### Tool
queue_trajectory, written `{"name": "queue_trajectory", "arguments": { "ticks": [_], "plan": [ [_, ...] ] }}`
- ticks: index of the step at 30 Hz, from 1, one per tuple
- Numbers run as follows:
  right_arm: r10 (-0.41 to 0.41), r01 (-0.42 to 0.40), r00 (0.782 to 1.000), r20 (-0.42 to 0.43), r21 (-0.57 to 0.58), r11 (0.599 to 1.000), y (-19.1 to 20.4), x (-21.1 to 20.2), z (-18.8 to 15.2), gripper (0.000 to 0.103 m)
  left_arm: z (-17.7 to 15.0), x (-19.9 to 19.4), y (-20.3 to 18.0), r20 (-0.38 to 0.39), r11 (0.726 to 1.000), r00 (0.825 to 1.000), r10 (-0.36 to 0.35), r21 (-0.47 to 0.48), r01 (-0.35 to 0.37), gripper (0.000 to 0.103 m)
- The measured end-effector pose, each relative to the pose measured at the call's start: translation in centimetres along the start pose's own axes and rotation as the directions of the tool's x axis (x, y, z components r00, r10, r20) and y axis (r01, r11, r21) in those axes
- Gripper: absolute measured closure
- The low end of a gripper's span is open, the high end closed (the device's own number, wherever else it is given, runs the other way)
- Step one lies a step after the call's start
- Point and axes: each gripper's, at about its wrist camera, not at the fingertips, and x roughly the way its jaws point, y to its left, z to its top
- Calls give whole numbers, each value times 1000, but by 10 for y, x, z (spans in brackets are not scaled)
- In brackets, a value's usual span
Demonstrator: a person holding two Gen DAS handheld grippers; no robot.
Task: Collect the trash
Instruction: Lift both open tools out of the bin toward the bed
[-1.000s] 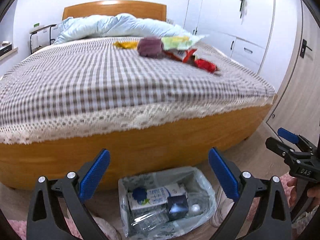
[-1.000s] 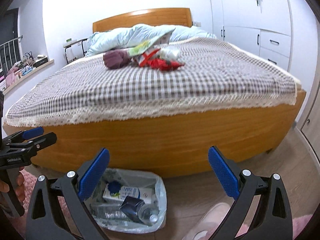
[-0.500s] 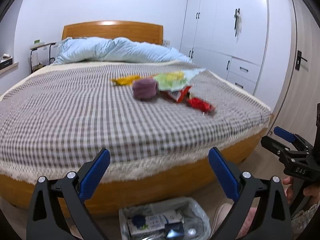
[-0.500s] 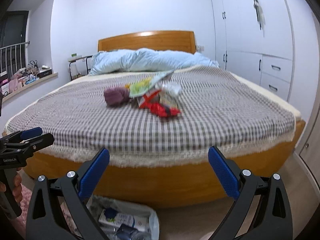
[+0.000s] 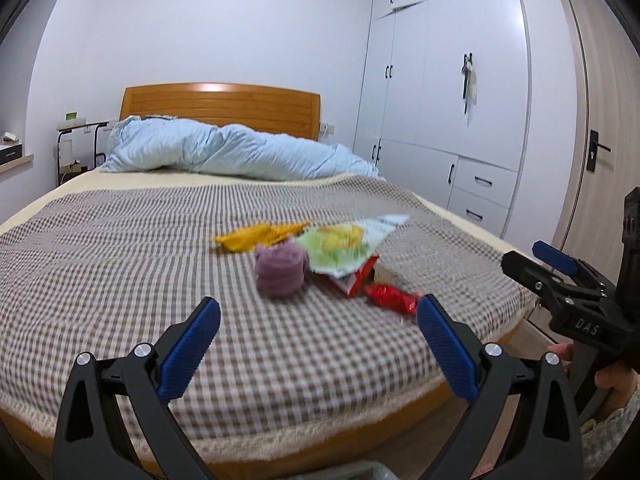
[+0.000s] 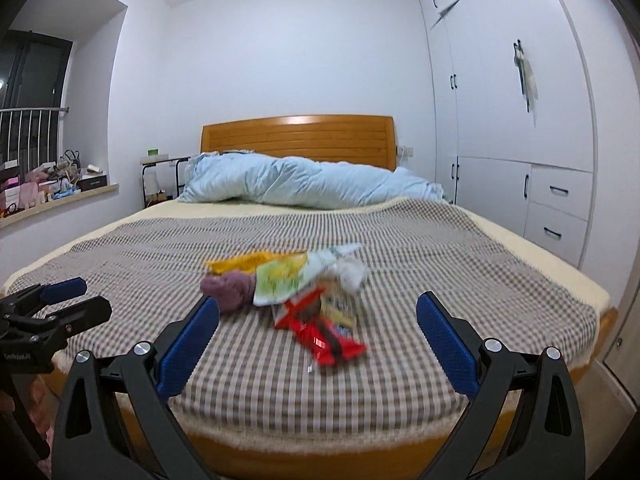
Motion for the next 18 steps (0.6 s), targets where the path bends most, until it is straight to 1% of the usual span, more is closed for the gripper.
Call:
{"name": "queue_trajectory", "arguments": {
  "ticks": [3, 10, 13, 15, 18],
  "plan": [
    [6, -6, 1000, 22, 0, 1000, 0, 8, 10, 8, 10, 5, 1, 19, 1000, 1000, 0, 0, 0, 7],
    [-27, 27, 997, 76, -11, 1000, -3, 30, 36, 8, 35, 19, 6, 72, 1000, 997, 16, -10, -15, 7],
    [-49, 49, 994, 95, 4, 999, -6, 37, 40, 8, 46, 24, 8, 95, 1000, 995, 22, -7, -21, 7],
    [-60, 56, 992, 107, 37, 998, -10, 41, 40, 8, 52, 29, 9, 104, 1000, 994, 27, -3, -27, 7],
    [-73, 66, 992, 100, 73, 995, -15, 48, 35, 8, 54, 36, 15, 122, 999, 992, 42, -15, -40, 7]
  ]
}}
